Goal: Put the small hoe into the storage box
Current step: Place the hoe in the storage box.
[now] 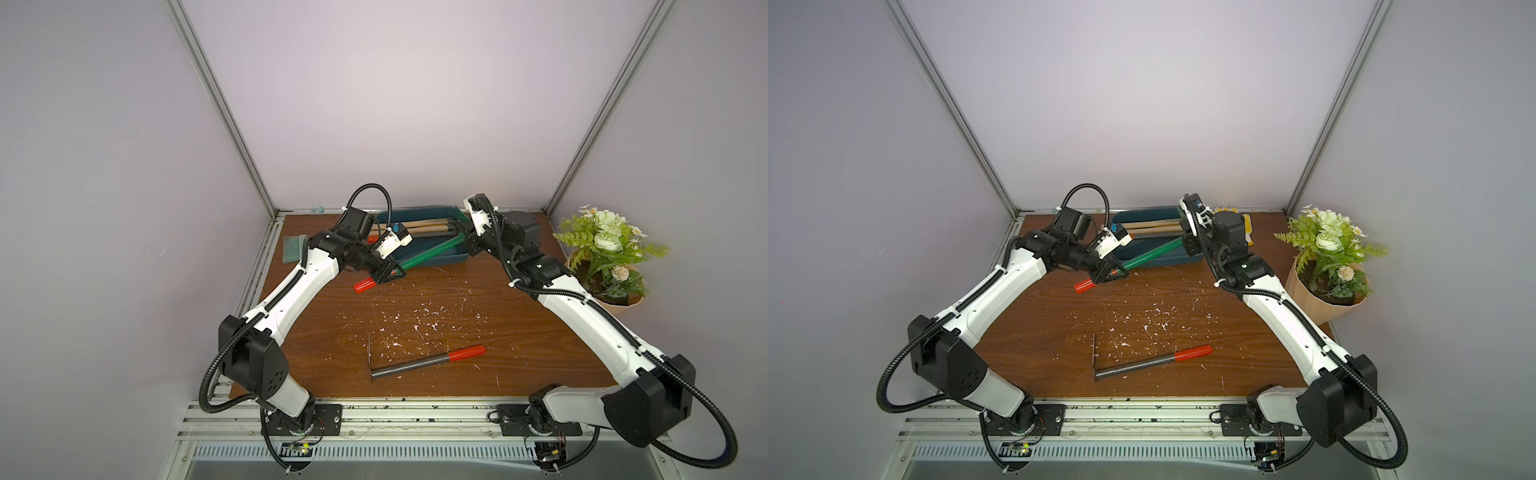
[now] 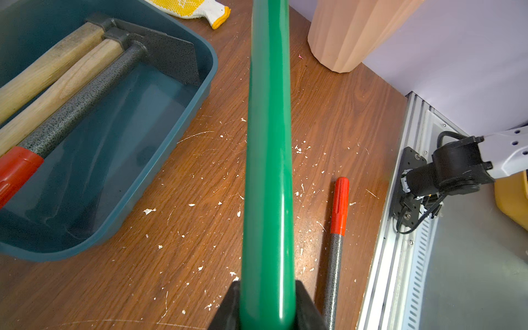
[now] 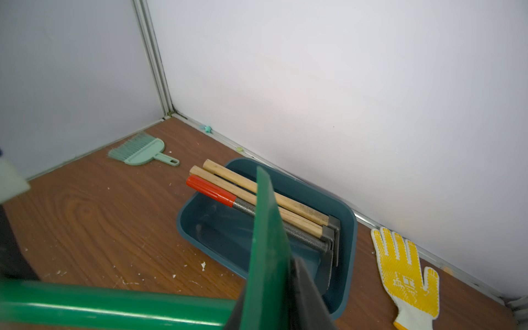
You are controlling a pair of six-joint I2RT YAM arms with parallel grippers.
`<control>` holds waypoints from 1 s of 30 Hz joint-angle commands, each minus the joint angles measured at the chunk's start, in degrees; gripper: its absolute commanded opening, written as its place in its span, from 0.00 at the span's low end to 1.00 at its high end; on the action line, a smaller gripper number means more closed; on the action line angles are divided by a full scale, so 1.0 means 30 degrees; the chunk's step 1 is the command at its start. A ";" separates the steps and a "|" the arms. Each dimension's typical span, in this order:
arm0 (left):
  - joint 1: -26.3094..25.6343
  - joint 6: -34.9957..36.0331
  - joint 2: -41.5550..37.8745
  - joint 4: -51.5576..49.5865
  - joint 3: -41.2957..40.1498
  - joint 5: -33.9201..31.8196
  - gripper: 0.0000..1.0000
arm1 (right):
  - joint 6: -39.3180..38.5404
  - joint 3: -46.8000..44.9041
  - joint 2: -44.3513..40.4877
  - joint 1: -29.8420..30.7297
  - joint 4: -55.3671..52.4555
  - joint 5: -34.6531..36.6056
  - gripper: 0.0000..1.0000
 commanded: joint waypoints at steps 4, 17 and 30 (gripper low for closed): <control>0.0164 0.1138 -0.0586 0.1072 0.0235 0.1412 0.01 | 0.1547 0.1535 0.0086 -0.0106 0.0813 -0.1157 0.00; 0.0215 -0.2271 -0.3186 0.7193 -0.0823 -1.0126 0.95 | 0.1921 0.8114 0.6225 -0.0591 -0.6054 0.1752 0.00; 0.0251 -0.2426 -0.4006 0.7824 -0.3247 -1.6487 0.99 | 0.3688 2.3261 1.8402 -0.2355 -1.3535 0.1036 0.00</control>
